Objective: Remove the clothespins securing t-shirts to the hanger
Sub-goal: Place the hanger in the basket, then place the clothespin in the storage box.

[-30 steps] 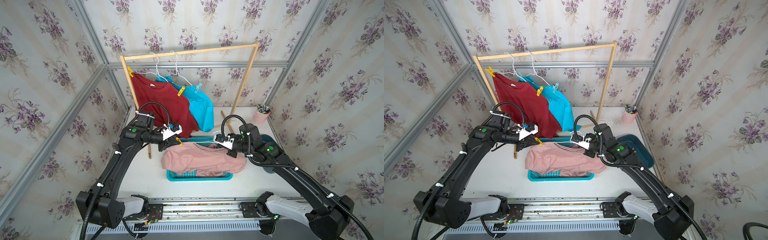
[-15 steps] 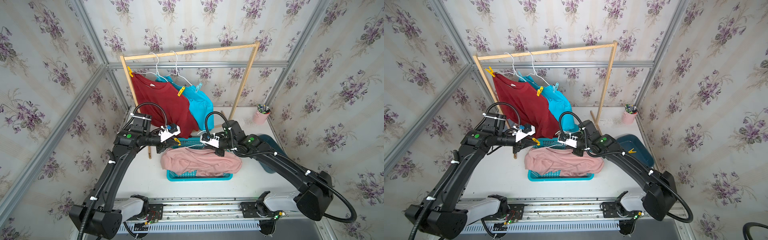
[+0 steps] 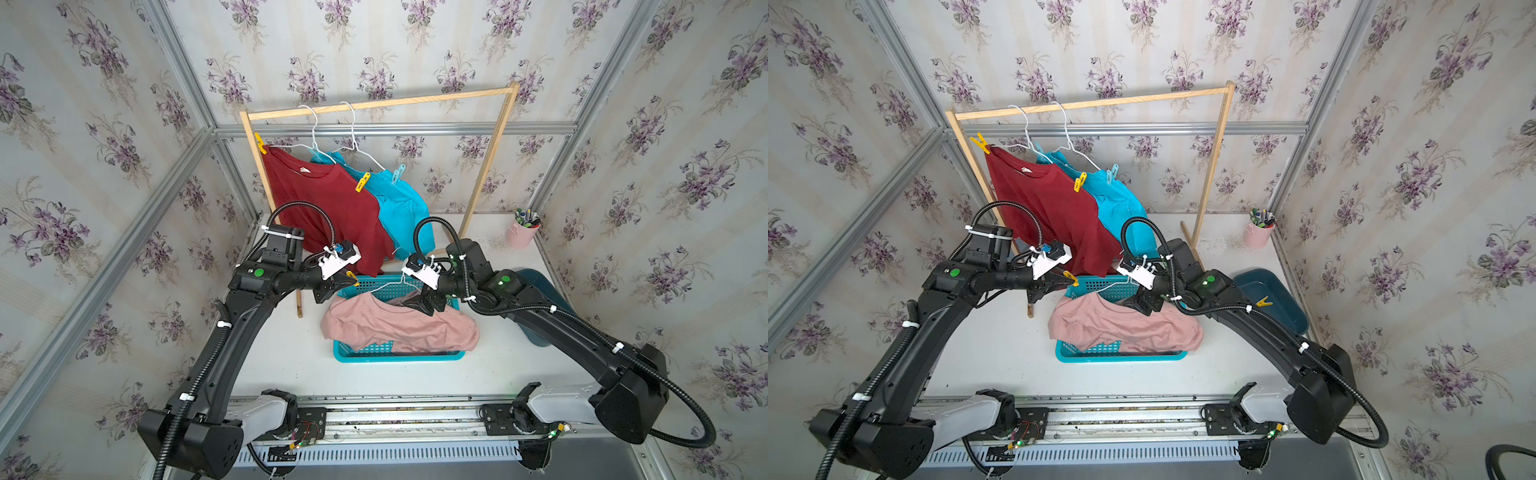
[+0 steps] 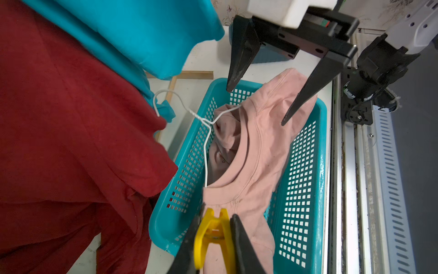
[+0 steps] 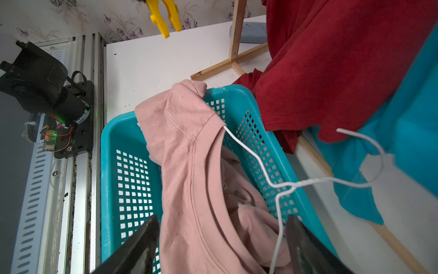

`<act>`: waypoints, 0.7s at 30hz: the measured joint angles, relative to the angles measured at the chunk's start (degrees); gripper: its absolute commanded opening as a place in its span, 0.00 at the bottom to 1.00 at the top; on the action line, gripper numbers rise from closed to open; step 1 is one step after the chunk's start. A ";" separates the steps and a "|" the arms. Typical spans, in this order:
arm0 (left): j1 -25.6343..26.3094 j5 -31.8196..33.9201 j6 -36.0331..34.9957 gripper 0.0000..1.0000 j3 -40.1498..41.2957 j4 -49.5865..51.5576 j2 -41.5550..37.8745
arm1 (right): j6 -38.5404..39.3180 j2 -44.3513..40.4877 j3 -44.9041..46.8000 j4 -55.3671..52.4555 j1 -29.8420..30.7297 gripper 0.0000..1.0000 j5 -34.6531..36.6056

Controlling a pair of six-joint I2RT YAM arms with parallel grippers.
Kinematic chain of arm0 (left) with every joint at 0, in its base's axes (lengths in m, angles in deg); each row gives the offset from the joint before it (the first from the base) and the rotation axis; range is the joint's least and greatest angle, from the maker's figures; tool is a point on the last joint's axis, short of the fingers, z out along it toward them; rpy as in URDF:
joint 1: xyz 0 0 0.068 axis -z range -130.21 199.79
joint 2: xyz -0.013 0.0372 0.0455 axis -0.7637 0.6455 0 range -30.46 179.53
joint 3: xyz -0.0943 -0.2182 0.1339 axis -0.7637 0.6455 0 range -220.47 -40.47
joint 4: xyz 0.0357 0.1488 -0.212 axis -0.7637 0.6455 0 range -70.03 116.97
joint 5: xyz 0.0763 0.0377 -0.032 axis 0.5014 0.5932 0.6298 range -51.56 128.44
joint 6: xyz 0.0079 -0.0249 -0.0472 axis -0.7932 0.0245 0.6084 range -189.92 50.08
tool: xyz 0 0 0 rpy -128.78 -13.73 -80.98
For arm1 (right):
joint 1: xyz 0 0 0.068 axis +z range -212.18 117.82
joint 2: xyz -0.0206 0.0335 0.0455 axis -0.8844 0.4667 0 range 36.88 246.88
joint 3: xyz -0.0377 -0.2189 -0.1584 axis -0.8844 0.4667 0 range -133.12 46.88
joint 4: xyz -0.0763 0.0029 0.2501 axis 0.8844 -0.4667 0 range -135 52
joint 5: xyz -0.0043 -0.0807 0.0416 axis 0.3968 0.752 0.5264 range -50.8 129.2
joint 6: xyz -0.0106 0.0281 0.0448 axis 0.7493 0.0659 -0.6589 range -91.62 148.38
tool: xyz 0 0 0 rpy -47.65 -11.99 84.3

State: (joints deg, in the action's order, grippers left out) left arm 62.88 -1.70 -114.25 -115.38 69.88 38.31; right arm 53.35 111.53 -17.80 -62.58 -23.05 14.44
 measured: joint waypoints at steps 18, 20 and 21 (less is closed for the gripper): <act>34.03 5.14 10.67 0.09 -8.52 -14.64 18.32 | -25.49 -14.25 2.71 2.60 -39.04 0.71 5.60; 37.62 6.64 11.10 0.09 -13.20 -15.52 23.52 | -29.55 -14.19 3.39 2.36 -45.55 0.72 6.54; 39.45 7.28 11.43 0.09 -16.06 -16.70 26.45 | -31.63 -14.23 3.72 2.29 -48.24 0.72 7.41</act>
State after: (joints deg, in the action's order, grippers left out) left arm 102.33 5.58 -102.82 -131.45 53.18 64.75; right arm 21.72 97.31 -14.09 -60.28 -71.28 21.85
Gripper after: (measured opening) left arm 0.205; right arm 0.713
